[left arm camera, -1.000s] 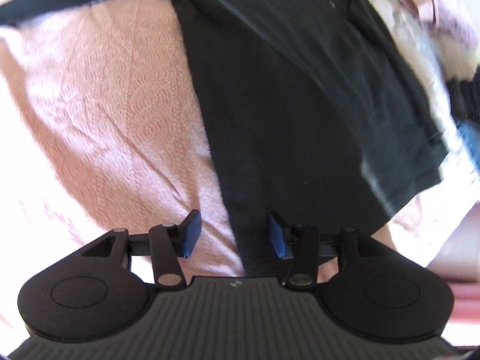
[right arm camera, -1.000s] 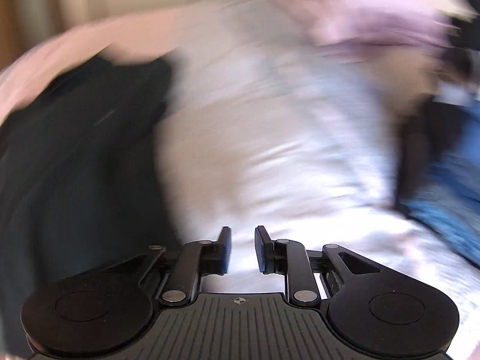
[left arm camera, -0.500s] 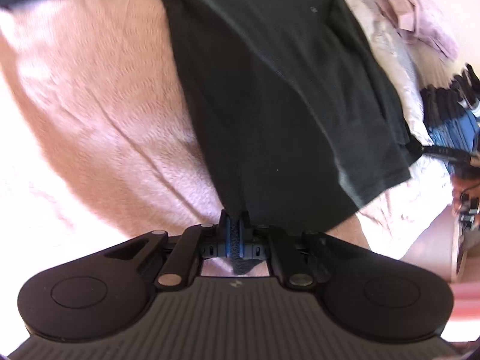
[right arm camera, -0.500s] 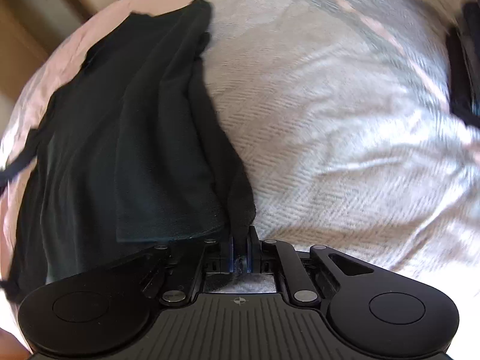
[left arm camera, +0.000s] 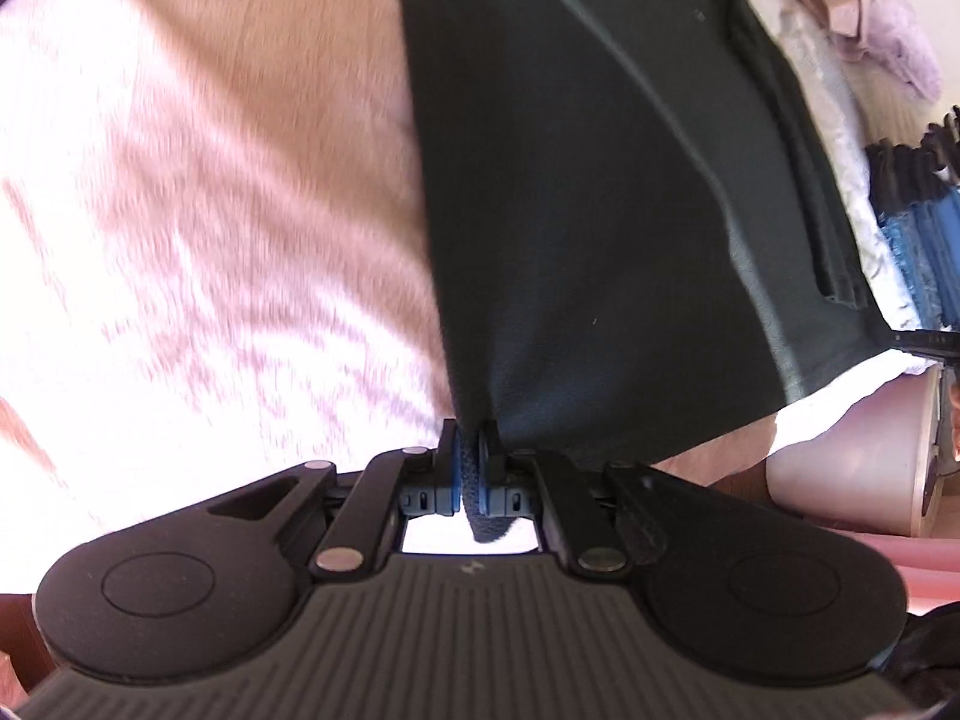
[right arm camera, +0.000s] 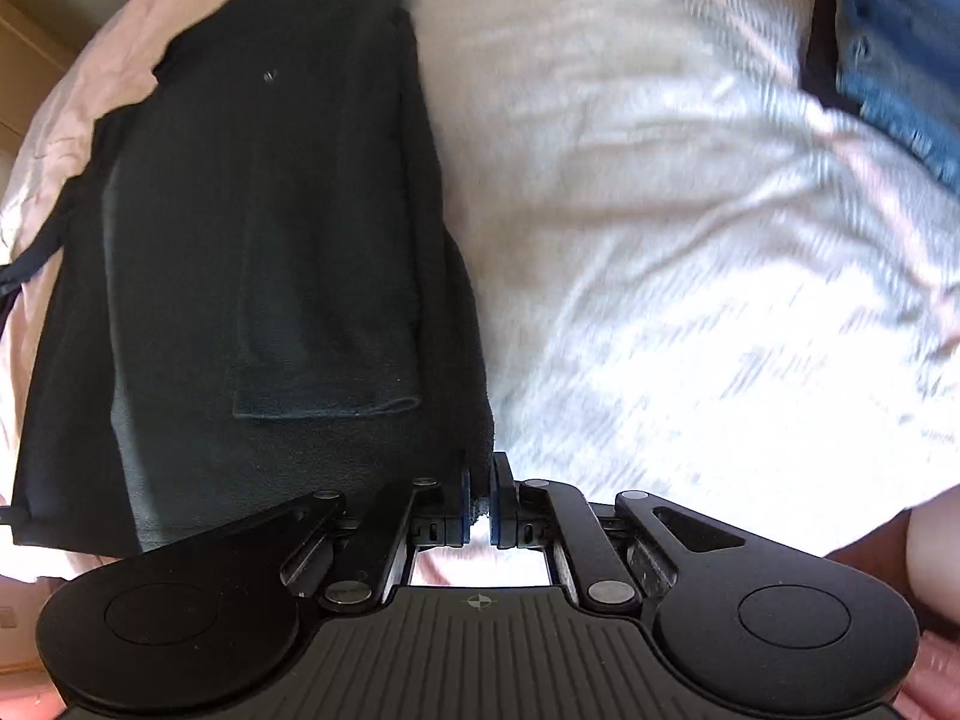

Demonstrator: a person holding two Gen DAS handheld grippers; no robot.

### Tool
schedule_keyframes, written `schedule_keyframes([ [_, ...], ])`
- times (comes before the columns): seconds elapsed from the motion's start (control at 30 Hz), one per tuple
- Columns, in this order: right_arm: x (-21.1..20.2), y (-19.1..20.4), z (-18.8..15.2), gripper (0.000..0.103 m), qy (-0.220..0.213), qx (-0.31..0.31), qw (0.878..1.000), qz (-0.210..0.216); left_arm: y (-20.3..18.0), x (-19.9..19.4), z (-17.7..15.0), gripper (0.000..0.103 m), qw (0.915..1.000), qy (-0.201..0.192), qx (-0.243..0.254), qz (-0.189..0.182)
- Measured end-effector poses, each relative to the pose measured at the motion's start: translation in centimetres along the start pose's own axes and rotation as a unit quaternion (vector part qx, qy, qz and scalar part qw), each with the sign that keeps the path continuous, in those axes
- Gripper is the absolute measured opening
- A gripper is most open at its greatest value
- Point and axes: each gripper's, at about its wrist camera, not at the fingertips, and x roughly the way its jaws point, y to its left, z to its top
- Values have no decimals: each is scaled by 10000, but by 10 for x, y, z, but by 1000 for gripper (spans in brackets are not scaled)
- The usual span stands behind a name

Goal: Fold clothes

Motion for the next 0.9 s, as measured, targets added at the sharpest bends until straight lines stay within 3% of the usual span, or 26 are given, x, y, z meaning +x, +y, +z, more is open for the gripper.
schedule_keyframes([
  [0.07,-2,11,3,5,-50,-170,9996,-207,2,0,-1,8,9999,55,3,101],
  [0.2,-13,45,22,71,-504,-635,9959,-397,8,-28,7,8,9988,-172,184,421],
  [0.33,-24,80,42,72,-955,-1097,9876,-586,11,-50,23,10,9974,-532,332,356],
  [0.47,-1,81,64,72,-864,-958,9909,-374,-11,-43,44,15,9958,-567,675,262],
  [0.57,17,70,77,71,-719,-763,9943,-179,-27,-32,55,16,9944,-473,919,224],
  [0.67,35,59,90,59,-573,-567,9967,16,-46,-19,65,16,9941,-407,986,198],
  [0.7,41,55,94,43,-525,-501,9973,81,-50,-14,67,17,9941,-387,997,204],
  [0.73,47,51,98,5,-476,-435,9978,146,-56,-9,70,17,9942,-362,989,223],
  [0.8,51,44,108,2,-374,-353,9983,282,-80,4,81,17,9950,-292,938,195],
  [0.9,2,37,127,1,-342,-623,9966,407,-133,23,106,17,9940,-291,1051,-55],
])
